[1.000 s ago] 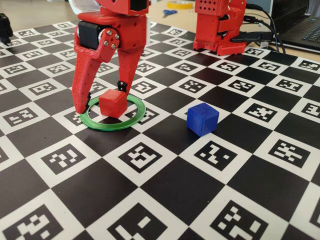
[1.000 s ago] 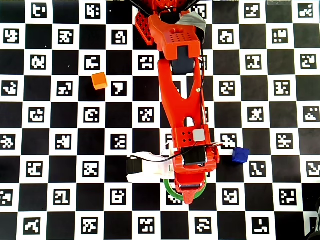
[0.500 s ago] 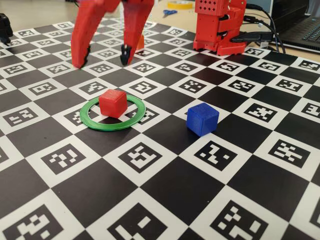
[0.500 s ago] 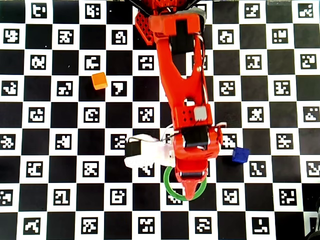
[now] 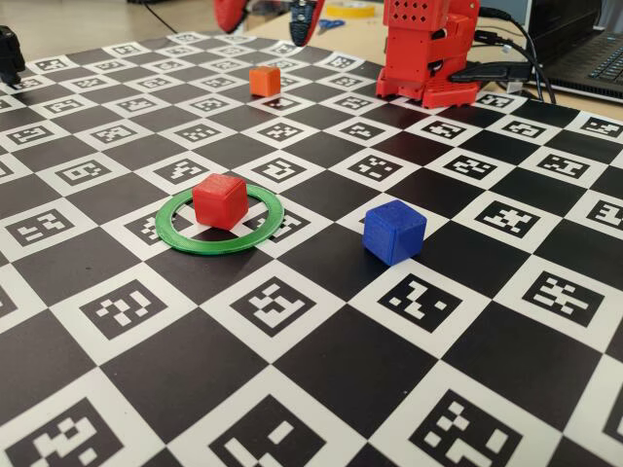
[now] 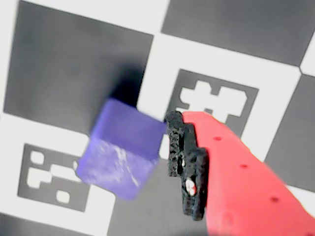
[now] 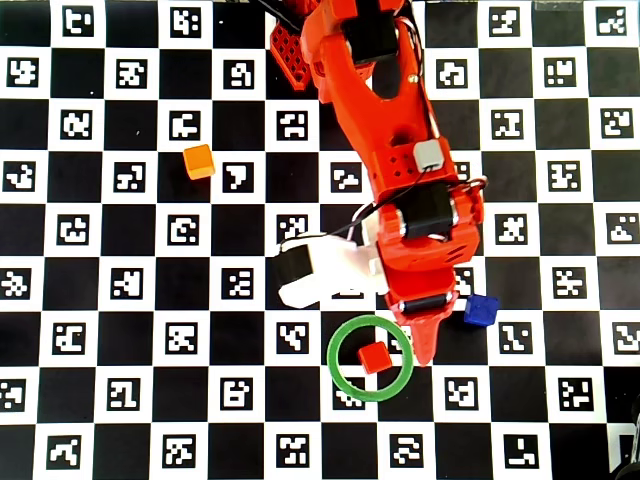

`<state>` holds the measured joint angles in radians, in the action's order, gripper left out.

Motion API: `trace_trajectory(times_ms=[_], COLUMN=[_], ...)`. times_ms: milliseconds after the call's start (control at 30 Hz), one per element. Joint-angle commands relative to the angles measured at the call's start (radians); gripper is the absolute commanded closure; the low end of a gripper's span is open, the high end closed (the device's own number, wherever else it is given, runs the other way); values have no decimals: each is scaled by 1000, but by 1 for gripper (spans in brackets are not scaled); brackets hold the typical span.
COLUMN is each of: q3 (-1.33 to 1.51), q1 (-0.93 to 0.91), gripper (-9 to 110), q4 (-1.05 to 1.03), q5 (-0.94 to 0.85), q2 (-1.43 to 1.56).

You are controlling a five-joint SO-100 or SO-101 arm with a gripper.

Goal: Grab the red cube then put it in the green circle then put the blue cube on top and finally the orange cube on top

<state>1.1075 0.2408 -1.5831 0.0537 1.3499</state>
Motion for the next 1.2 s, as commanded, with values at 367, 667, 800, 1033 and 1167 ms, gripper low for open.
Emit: trace_trajectory(times_ms=[367, 667, 800, 1033, 1167], q3=[-245, -253, -255, -244, -250], q1=[241, 310, 322, 298, 284], gripper=[67, 69, 68, 63, 62], q4=[-124, -67, -48, 12, 37], q5=[258, 390, 439, 565, 597], q2=[44, -67, -126, -218, -276])
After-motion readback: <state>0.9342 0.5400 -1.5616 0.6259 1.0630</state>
